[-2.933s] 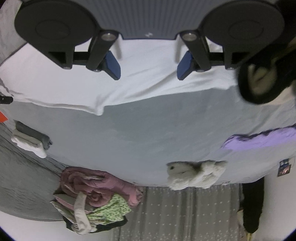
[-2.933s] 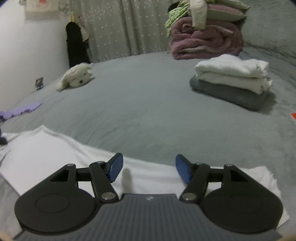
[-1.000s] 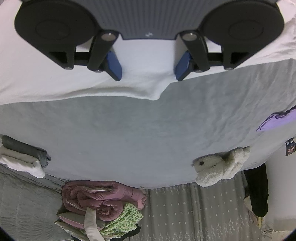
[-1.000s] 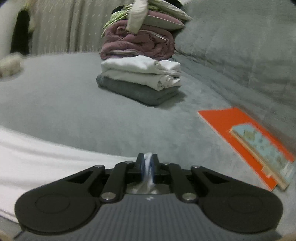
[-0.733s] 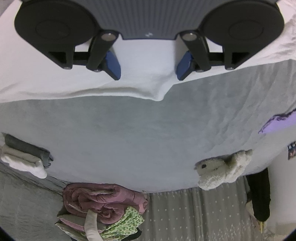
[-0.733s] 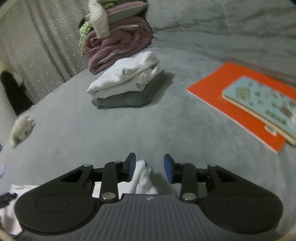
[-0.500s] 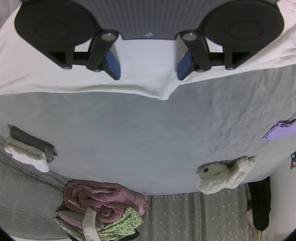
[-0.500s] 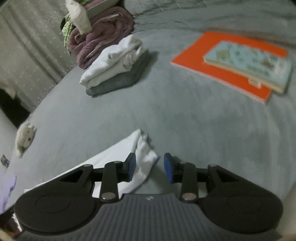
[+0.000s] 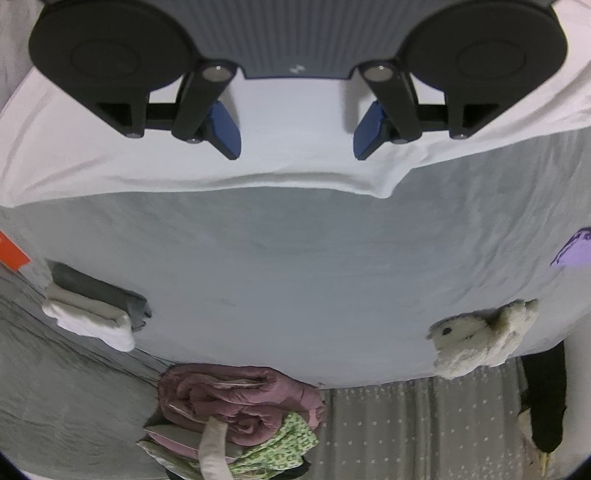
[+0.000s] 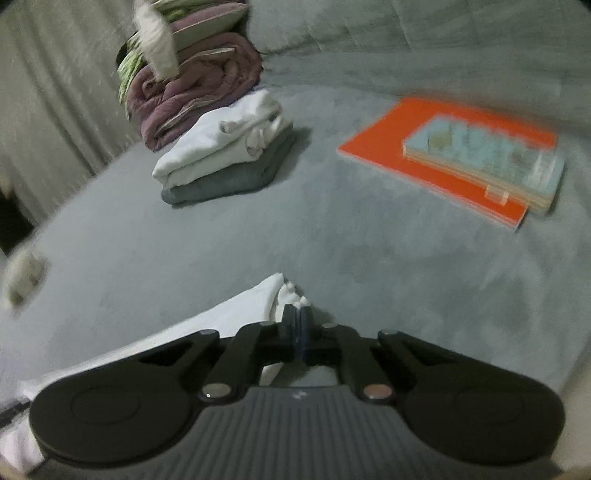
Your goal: Fold clothes
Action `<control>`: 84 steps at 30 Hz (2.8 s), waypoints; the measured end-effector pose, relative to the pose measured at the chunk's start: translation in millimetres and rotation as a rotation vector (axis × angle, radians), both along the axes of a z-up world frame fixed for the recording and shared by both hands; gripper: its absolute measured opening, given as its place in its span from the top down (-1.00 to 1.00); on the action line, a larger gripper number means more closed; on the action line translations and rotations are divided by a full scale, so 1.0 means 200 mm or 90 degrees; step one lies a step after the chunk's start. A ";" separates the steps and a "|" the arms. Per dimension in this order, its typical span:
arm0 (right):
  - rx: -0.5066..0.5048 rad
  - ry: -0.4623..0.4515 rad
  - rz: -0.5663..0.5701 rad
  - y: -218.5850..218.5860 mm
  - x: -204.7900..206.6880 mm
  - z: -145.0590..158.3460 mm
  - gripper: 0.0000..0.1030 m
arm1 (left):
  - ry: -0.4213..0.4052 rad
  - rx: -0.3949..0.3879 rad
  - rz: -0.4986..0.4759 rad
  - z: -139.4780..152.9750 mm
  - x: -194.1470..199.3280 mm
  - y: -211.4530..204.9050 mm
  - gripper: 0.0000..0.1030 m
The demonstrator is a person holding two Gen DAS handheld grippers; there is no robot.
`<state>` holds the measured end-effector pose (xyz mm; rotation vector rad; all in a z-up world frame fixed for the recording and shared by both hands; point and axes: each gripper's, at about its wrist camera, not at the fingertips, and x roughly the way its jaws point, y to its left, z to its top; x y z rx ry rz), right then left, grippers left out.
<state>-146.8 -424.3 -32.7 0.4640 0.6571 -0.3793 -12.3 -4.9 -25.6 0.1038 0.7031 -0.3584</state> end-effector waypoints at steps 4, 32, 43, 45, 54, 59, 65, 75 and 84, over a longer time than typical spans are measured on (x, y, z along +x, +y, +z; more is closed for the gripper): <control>-0.092 0.065 0.016 0.08 0.06 0.02 0.95 | 0.003 0.003 -0.008 0.00 -0.01 -0.01 -0.33; 0.028 0.026 0.005 -0.11 -0.04 -0.05 0.34 | 0.006 0.030 -0.024 0.01 -0.04 -0.06 -0.35; -0.026 0.048 0.016 -0.02 -0.02 -0.02 0.95 | 0.011 0.035 -0.028 0.00 -0.04 -0.07 -0.35; -0.043 0.080 0.022 -0.02 -0.01 -0.04 0.95 | 0.013 0.039 -0.028 -0.01 -0.03 -0.07 -0.35; 0.011 0.057 0.022 -0.11 0.01 -0.03 0.47 | 0.014 0.046 -0.027 -0.02 -0.03 -0.07 -0.35; 0.068 0.010 0.032 -0.16 0.09 -0.04 0.26 | 0.005 0.038 -0.026 0.00 -0.06 -0.08 -0.35; 0.042 -0.021 0.108 -0.15 0.19 -0.13 0.25 | -0.024 0.037 -0.059 0.00 -0.12 -0.13 -0.35; -0.217 -0.039 0.182 0.05 0.14 -0.14 0.90 | -0.042 0.067 -0.113 -0.04 -0.16 -0.26 -0.35; -0.283 -0.020 0.105 0.00 0.16 -0.19 0.28 | -0.045 0.075 -0.118 -0.04 -0.16 -0.26 -0.35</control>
